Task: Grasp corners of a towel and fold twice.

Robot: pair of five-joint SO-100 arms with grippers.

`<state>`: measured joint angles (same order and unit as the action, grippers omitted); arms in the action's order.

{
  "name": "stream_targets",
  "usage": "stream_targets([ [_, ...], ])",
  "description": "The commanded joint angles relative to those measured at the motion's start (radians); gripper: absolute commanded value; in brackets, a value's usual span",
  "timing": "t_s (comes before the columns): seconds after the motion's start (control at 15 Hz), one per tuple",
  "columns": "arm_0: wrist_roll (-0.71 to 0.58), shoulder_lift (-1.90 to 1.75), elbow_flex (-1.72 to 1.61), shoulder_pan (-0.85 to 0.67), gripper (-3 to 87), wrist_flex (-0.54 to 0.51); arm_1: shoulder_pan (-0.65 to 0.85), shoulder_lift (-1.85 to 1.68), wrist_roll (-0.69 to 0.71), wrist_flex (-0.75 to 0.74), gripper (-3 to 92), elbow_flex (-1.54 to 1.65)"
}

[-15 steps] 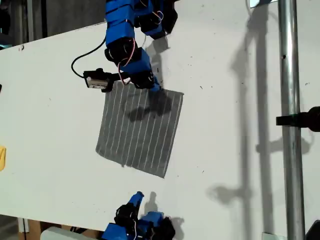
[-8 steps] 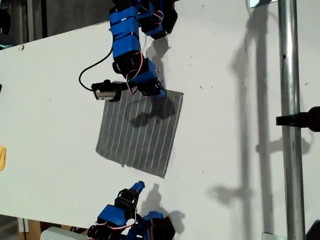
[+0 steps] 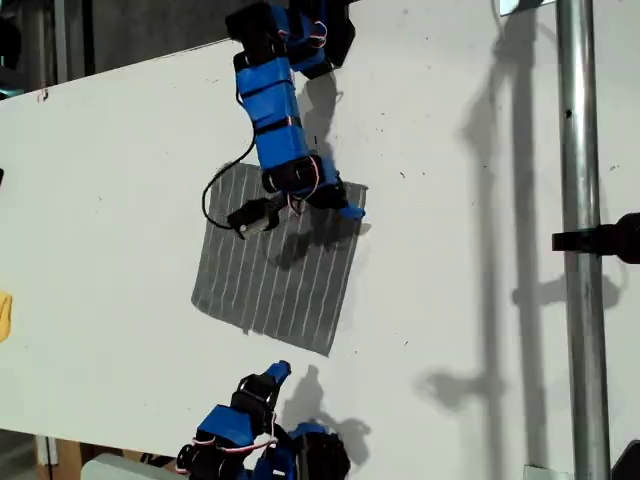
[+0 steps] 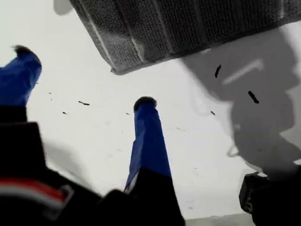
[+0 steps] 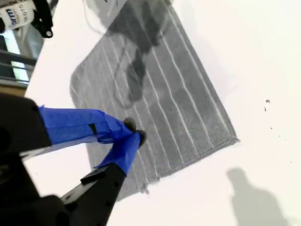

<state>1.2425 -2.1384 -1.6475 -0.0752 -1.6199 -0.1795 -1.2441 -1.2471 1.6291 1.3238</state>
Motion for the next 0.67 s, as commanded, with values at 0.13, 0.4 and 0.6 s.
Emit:
stream_targets([
  [0.13,0.009,0.0,0.02,0.011,-2.8,-0.011,0.041,0.081,0.035,-0.084,33.7,-0.049],
  [0.4,0.021,-0.005,0.003,0.011,-2.8,-0.018,0.083,0.167,0.058,-0.14,13.0,-0.049],
  [0.6,0.025,-0.005,-0.006,0.009,-2.8,-0.02,0.094,0.179,0.069,-0.167,7.3,-0.041],
])
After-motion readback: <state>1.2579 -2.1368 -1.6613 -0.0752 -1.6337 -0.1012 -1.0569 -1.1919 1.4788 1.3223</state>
